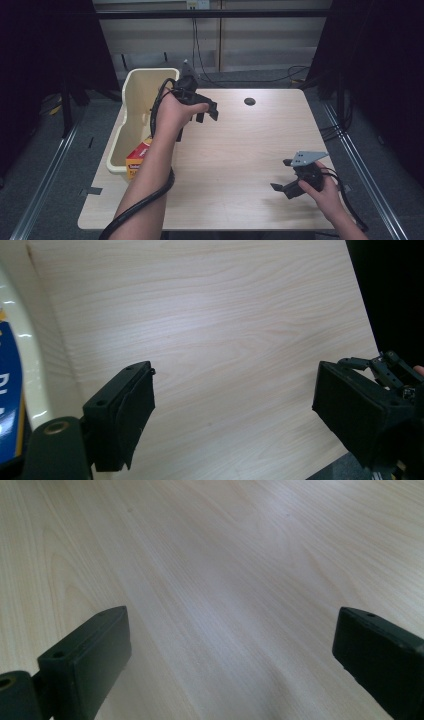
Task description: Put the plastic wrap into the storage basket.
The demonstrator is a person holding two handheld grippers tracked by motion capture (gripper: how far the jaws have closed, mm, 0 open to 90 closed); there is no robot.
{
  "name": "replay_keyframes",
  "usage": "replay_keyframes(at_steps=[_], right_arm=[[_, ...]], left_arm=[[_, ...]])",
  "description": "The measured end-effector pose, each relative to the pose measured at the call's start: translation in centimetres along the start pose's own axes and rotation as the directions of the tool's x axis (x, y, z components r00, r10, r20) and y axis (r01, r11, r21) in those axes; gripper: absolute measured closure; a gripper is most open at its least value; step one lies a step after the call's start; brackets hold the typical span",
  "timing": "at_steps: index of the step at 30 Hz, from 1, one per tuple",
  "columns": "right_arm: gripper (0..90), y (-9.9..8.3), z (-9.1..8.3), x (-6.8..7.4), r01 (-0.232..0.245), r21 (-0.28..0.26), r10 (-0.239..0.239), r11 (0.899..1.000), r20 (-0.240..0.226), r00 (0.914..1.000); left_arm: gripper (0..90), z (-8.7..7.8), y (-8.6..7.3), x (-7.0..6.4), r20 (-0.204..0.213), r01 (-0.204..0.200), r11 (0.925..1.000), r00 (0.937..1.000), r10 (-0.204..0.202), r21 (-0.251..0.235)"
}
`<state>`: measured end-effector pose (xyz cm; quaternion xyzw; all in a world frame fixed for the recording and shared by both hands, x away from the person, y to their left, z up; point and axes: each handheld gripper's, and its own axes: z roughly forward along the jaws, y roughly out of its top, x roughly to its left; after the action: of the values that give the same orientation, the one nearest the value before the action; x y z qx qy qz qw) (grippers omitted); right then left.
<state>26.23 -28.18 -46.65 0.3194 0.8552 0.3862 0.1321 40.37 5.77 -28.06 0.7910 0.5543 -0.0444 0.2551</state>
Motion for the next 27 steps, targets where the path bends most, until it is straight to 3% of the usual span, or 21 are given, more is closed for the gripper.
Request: replay_keyframes(at_steps=[11, 16, 23, 27], right_arm=[[2.2, 0.0, 0.0, 0.1, 0.002, 0.002, -0.002, 1.000, -0.002, 1.0000], [2.2, 0.0, 0.1, 0.0, 0.004, 0.004, -0.004, 1.000, 0.000, 1.0000], [2.2, 0.0, 0.1, 0.1, 0.006, 0.003, -0.006, 1.000, 0.003, 1.0000], [2.2, 0.0, 0.1, 0.1, 0.007, 0.005, -0.007, 1.000, 0.004, 1.0000]], left_arm=[[16.0, 3.0, -0.4, -0.9, 0.055, -0.004, 0.9999, 0.9985, 0.003, 0.010], [15.4, 4.0, -0.7, -1.0, 0.048, -0.025, 0.9997, 0.9985, 0.025, 0.004], [15.1, 5.4, -1.2, -1.2, 0.085, -0.026, 0.9996, 0.9960, 0.025, 0.005], [15.0, 6.0, -1.4, -1.5, 0.077, -0.033, 0.9994, 0.9965, 0.033, 0.007]])
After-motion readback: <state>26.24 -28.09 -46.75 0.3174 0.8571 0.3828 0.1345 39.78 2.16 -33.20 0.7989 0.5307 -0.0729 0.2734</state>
